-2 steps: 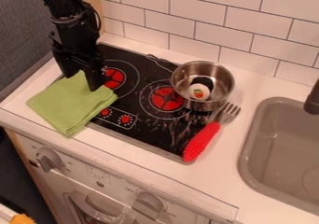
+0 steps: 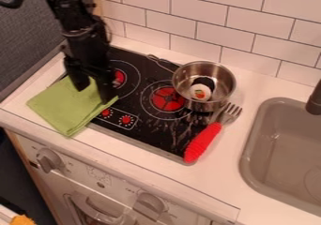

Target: Moved the red fork to the top left corner of the stove

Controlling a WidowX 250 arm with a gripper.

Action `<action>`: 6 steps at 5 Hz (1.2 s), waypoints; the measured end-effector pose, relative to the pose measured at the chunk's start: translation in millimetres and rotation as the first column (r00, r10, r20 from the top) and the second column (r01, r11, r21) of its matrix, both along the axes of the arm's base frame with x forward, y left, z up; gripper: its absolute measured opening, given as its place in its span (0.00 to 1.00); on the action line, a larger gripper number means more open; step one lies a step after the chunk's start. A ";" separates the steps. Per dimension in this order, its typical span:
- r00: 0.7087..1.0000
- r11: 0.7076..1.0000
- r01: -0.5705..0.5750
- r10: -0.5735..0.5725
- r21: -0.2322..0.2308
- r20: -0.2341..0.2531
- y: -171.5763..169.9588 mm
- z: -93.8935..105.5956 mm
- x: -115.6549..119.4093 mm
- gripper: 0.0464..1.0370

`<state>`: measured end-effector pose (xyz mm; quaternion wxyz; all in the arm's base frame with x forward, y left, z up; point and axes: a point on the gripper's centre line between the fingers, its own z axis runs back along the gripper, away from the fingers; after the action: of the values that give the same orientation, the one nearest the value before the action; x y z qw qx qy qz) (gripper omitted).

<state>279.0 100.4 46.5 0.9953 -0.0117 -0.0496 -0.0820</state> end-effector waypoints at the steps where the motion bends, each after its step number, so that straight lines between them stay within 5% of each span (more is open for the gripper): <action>1: 0.998 0.998 0.055 -0.055 0.005 0.027 -36.1 12.2 -2.0 0.96; 3: 0.991 0.990 0.117 -0.111 -0.079 0.070 -123.8 4.1 -0.7 0.96; 6: 0.995 0.996 0.090 -0.089 0.014 -0.054 -158.5 -32.8 4.8 0.96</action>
<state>283.8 -58.1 13.7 0.9917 -0.0079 -0.0218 -0.1266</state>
